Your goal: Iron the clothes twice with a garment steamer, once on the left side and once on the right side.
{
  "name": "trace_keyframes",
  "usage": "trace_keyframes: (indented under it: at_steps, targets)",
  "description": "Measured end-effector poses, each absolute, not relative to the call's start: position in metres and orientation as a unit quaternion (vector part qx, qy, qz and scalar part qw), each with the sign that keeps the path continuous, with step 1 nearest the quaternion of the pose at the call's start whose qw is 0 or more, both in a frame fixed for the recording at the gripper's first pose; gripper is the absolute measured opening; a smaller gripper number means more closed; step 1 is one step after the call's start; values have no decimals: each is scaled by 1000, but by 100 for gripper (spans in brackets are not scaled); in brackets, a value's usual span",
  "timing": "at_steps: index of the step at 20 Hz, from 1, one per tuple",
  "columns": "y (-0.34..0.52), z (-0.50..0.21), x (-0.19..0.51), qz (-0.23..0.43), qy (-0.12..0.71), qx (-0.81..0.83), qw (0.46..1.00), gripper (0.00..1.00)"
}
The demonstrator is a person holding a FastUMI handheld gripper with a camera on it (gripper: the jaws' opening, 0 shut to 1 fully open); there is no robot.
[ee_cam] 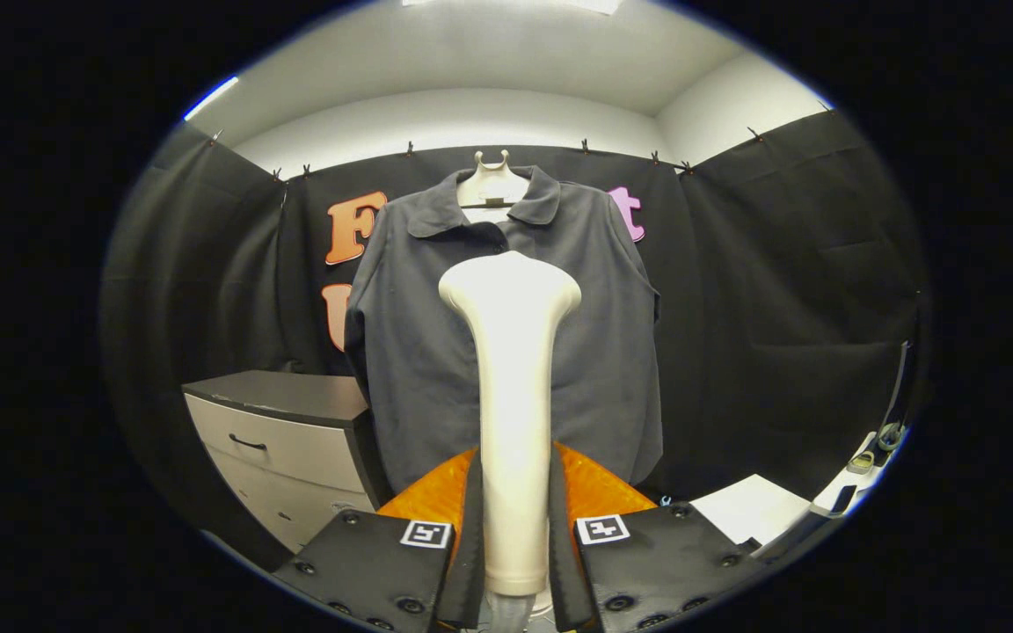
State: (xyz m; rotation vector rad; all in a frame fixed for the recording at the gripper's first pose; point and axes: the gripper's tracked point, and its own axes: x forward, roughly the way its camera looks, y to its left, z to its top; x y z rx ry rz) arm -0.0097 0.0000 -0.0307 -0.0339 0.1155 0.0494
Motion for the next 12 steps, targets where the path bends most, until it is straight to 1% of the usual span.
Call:
trace_keyframes:
  at_steps: [5,12]
  targets:
    - [10,-16,-12,28,40,-21,999,38]
    - [14,-20,-19,26,37,-5,999,38]
